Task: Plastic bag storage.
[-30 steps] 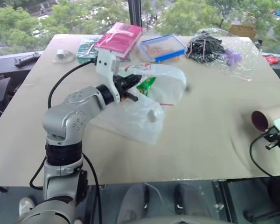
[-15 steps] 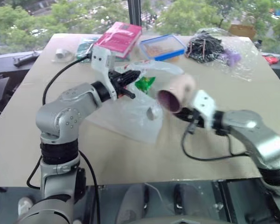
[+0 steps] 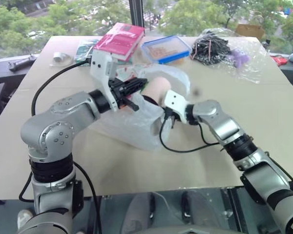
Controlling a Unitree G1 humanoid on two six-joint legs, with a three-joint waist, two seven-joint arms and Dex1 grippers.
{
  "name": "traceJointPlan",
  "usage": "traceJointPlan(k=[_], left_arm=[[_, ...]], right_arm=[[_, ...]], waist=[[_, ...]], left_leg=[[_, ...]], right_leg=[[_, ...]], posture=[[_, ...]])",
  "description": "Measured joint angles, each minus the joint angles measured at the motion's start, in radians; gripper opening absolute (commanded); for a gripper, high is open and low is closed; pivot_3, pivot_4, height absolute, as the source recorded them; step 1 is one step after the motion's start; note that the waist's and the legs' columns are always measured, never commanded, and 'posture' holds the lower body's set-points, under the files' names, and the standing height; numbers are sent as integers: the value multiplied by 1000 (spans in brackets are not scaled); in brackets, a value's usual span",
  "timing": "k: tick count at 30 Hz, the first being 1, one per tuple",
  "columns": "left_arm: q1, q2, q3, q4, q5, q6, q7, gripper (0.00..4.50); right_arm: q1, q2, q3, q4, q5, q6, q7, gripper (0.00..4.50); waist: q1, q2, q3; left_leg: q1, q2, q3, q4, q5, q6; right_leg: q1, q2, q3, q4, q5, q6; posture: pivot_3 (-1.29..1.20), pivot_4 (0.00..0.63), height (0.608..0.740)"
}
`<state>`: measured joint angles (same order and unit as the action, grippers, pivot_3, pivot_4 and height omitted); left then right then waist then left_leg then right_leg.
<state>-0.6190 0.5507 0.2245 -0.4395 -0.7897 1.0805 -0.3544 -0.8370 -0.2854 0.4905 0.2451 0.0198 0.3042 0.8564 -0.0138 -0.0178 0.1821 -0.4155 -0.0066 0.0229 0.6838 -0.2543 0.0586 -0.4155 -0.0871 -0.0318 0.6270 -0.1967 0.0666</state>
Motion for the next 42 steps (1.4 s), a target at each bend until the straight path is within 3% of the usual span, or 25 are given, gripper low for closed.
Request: traceJointPlan(k=[4,10,13,15,20,26,29,42], left_arm=[[-2,-10,-19,3,13,-12,8,0],[1,-9,-7,-1,10,-21,-1,0],[8,-7,-2,0,11,-21,-8,0],[18,-8,-8,0,10,-21,-9,0],[39,-9,-10,-1,18,-27,-8,0],[42,-21,-27,20,43,-63,-7,0],[41,-29,-39,44,59,-75,-8,0],[15,-45,-76,83,73,-103,-17,0]], right_arm=[[-24,101,55,34,-44,-55,23,139],[-154,264,60,291,-133,-136,-84,139],[-213,312,40,441,-166,-202,-149,1099],[-214,314,39,477,-180,-238,-163,2059],[-123,217,30,289,-193,-220,-117,4332],[30,57,-54,-181,-92,9,8,4332],[53,2,-66,-303,-86,84,28,4332],[33,42,-56,-182,-142,84,-76,4332]], waist=[[-4,0,0],[-3,1,0],[-3,1,0],[-4,1,0],[0,1,1],[-1,1,1],[-1,1,1],[3,1,1]], left_leg=[[0,0,0,0,0,-1],[1,0,-1,-1,2,-3],[1,0,-1,-1,2,-3],[1,0,-1,-2,2,-4],[0,0,-1,-3,2,-4],[0,0,-1,-4,2,-4],[0,0,0,-4,2,-4],[-1,0,0,-4,2,-3]], right_leg=[[-1,0,0,1,0,0],[-2,0,0,3,0,-1],[-1,0,0,3,0,-1],[-2,0,0,3,0,-1],[-3,0,-1,1,0,-1],[-3,0,0,2,0,-1],[-2,0,0,2,0,-1],[-3,0,0,0,0,-1]], posture=[[0,150,740],[0,150,740],[0,150,740],[0,150,740],[0,150,740],[0,150,740],[0,150,740],[0,150,740]])
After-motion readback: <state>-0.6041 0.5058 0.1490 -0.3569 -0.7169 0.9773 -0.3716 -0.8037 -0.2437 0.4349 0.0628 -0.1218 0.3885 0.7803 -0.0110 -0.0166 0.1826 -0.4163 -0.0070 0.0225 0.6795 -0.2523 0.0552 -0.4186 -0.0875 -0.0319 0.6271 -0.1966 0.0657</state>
